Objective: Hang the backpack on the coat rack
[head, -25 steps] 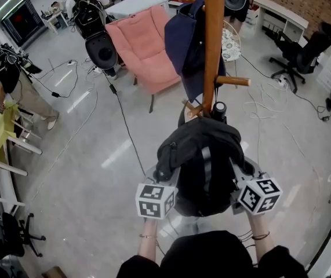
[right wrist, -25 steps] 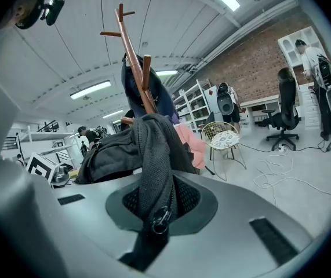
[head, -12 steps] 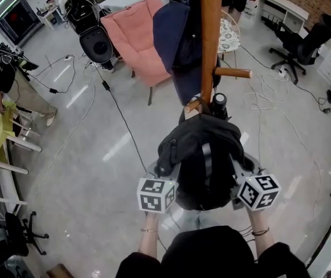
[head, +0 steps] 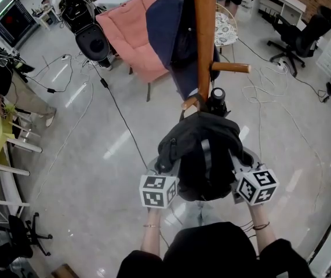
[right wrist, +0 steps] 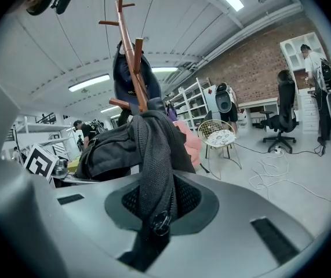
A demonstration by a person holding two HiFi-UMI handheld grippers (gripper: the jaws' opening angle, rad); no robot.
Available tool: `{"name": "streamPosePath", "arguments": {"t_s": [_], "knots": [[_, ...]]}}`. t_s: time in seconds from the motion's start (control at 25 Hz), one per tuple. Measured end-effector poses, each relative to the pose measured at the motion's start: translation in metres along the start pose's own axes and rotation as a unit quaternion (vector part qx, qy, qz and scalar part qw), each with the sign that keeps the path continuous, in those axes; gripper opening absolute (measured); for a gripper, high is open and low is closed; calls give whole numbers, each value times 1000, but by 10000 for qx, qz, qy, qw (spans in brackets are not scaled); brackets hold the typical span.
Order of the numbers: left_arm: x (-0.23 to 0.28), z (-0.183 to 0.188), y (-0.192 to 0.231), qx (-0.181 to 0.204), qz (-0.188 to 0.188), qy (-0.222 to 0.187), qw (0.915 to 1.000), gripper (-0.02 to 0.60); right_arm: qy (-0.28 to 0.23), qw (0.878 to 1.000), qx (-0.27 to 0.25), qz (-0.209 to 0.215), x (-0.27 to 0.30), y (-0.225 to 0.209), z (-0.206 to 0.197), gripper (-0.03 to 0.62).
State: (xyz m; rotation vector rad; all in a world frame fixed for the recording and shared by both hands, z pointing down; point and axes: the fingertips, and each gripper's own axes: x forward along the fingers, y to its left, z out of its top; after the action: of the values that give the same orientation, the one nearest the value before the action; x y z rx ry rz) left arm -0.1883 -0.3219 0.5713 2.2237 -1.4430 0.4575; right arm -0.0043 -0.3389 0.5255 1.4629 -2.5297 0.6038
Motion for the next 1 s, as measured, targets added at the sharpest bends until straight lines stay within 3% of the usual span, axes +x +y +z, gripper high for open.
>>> {"name": "streamPosePath", "arguments": {"t_s": [0.2,0.8,1.0], "knots": [[6,-3,8,61,140,-39,9999,131,112,9997,-227,-76,6,0,-7,40],[24,3,31,99,286,-267,9992,186,60,9997,-227,-19,17,-1,-12,48],[26,2,37,36,417,-340,9985,215,121,9993,-344,53,19,1,-14,114]]}}
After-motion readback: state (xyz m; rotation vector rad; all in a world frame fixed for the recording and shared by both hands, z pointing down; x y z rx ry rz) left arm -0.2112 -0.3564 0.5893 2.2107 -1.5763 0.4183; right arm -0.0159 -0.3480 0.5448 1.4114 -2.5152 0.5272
